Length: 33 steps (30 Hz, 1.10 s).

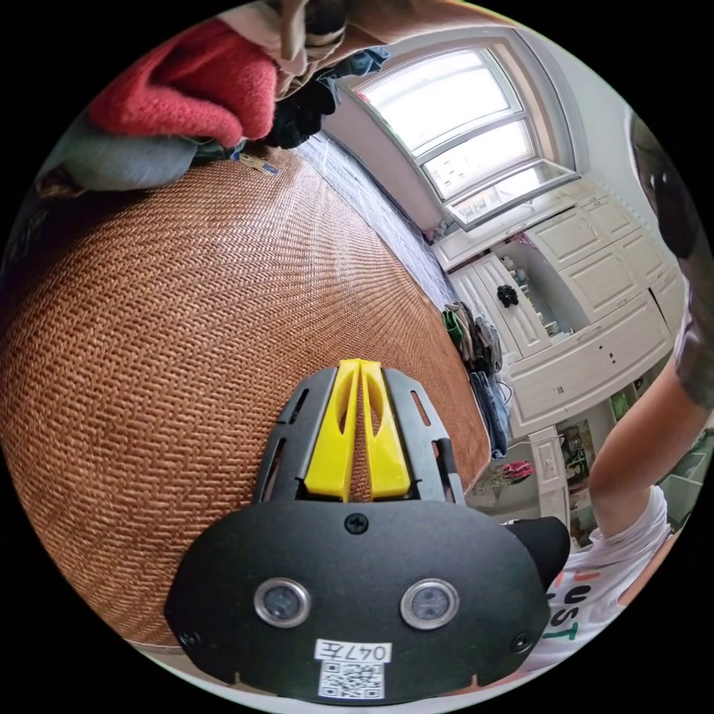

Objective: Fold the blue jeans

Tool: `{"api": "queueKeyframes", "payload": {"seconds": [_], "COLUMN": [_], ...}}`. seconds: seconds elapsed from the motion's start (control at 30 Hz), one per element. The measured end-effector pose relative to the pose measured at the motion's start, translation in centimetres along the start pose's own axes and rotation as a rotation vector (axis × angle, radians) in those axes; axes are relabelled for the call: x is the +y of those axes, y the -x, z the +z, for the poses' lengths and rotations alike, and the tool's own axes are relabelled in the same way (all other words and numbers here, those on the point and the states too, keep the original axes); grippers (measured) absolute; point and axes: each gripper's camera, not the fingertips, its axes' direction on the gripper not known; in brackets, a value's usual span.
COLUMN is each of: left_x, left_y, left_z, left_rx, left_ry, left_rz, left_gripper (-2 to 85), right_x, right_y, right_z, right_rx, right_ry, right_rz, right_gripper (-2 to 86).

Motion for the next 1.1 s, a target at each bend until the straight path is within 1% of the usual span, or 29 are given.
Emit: {"api": "queueKeyframes", "payload": {"seconds": [0.07,0.13,0.2,0.27,0.33,0.4,0.43,0.47,0.5,0.53,0.57,0.6,0.67,0.77,0.8,0.87,0.9,0.93,0.97,1.0,1.03,1.07,1.1], "left_x": [-0.5,-0.9,-1.3,-1.8,-2.2,-2.5,-2.8,-3.0,-3.2,-3.4,-3.6,-3.7,-4.2,-4.7,-4.8,-4.8,-4.8,-4.7,-4.3,-3.9,-3.3,-2.9,-2.9], "left_y": [-0.3,-0.7,-1.1,-2.0,-2.9,-3.9,-4.7,-5.4,-5.9,-6.8,-7.8,-8.3,-10.5,-13.8,-14.6,-18.4,-19.6,-22.4,-26.7,-29.4,-36.0,-43.5,-47.3], "left_z": [0.7,1.4,2.0,2.9,3.6,4.3,4.8,5.4,5.7,6.2,6.8,7.1,8.3,10.0,10.3,11.6,11.9,12.3,12.5,12.6,13.3,15.2,16.7], "left_rx": [0.0,-0.004,-0.002,-0.001,-0.003,-0.007,-0.007,-0.006,-0.005,-0.006,-0.007,-0.006,-0.003,-0.006,-0.008,-0.028,-0.032,-0.054,-0.071,-0.069,-0.077,-0.137,-0.186], "left_ry": [-0.002,-0.002,-0.002,-0.003,-0.004,-0.007,-0.007,-0.007,-0.007,-0.007,-0.007,-0.008,-0.007,-0.006,-0.006,-0.014,-0.017,-0.024,-0.051,-0.073,-0.111,-0.108,-0.092], "left_rz": [0.003,0.003,0.003,0.003,0.005,0.007,0.008,0.007,0.006,0.006,0.007,0.007,0.005,0.008,0.01,0.028,0.039,0.058,0.111,0.151,0.248,0.352,0.404], "left_gripper": [-0.8,-0.9,-0.9,-0.9,-0.9,-0.9,-0.9,-0.9,-0.9,-0.9,-0.9,-0.9,-0.9,-0.8,-0.8,-0.7,-0.7,-0.5,-0.1,0.1,1.5,4.2,6.1], "right_x": [2.2,4.9,8.1,12.8,16.9,21.4,24.7,28.4,30.3,34.6,39.0,41.2,49.9,58.6,60.0,64.7,65.8,66.6,66.6,66.8,67.0,67.3,67.5], "right_y": [-2.4,-4.3,-5.5,-6.5,-7.0,-7.9,-9.1,-10.7,-11.5,-13.2,-14.5,-15.1,-15.6,-14.9,-14.8,-14.6,-14.6,-14.7,-14.8,-15.0,-15.3,-15.6,-15.7], "right_z": [-2.6,-5.0,-8.0,-12.8,-16.6,-20.4,-22.8,-25.0,-26.0,-28.0,-30.0,-31.0,-34.6,-35.5,-35.3,-33.5,-32.9,-33.9,-34.3,-34.2,-34.4,-34.6,-34.8], "right_rx": [-0.088,-0.149,-0.158,-0.115,-0.091,-0.051,0.002,0.088,0.138,0.249,0.291,0.281,0.194,0.134,0.116,0.025,0.007,0.008,0.059,0.064,0.059,0.059,0.055], "right_ry": [-0.078,-0.145,-0.178,-0.186,-0.177,-0.148,-0.113,-0.072,-0.046,0.005,0.036,0.035,-0.073,-0.142,-0.152,-0.202,-0.208,-0.272,-0.234,-0.206,-0.201,-0.189,-0.189], "right_rz": [0.116,0.151,0.132,0.061,-0.002,-0.017,0.021,0.11,0.157,0.264,0.378,0.435,0.623,0.767,0.787,0.846,0.873,0.889,0.878,0.889,0.889,0.883,0.884], "right_gripper": [3.5,2.2,1.7,1.6,1.7,2.3,2.9,4.5,5.3,8.4,10.5,11.0,10.7,5.1,3.9,0.5,0.1,-0.5,-0.7,-0.7,-0.7,-0.7,-0.7]}}
